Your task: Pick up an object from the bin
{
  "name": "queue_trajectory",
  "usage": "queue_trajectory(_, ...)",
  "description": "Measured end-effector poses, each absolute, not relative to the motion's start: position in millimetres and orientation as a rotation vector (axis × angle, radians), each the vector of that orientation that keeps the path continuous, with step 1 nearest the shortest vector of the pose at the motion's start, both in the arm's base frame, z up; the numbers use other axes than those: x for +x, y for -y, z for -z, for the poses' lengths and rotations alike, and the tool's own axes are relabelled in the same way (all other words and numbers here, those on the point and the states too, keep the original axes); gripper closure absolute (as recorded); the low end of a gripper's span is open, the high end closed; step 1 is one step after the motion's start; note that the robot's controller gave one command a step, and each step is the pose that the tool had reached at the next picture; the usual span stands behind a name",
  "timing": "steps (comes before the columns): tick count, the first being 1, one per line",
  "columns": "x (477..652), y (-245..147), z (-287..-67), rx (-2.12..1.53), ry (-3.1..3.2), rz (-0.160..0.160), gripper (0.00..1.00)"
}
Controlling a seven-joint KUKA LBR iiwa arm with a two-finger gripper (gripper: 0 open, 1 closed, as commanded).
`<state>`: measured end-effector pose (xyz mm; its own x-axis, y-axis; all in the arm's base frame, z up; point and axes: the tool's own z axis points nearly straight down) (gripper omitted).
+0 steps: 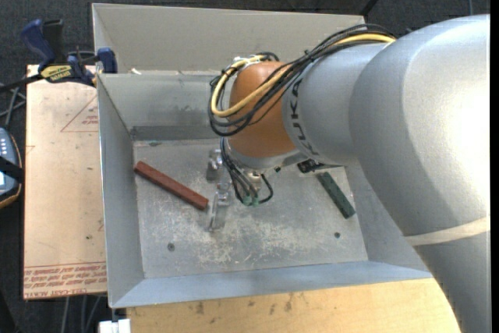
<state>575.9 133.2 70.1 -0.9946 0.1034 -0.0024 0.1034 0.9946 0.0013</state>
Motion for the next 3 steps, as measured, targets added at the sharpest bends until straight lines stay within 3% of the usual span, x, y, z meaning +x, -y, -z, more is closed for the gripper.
queue_trajectory(1, 583.8, -188, -71, 0.246, -3.13, -0.003, 1.0)
queue_trajectory(2, 583.7, -188, -71, 0.246, -3.13, -0.002, 1.0)
queue_trajectory(3, 620.7, -175, -211, 0.228, -3.129, -0.002, 1.0)
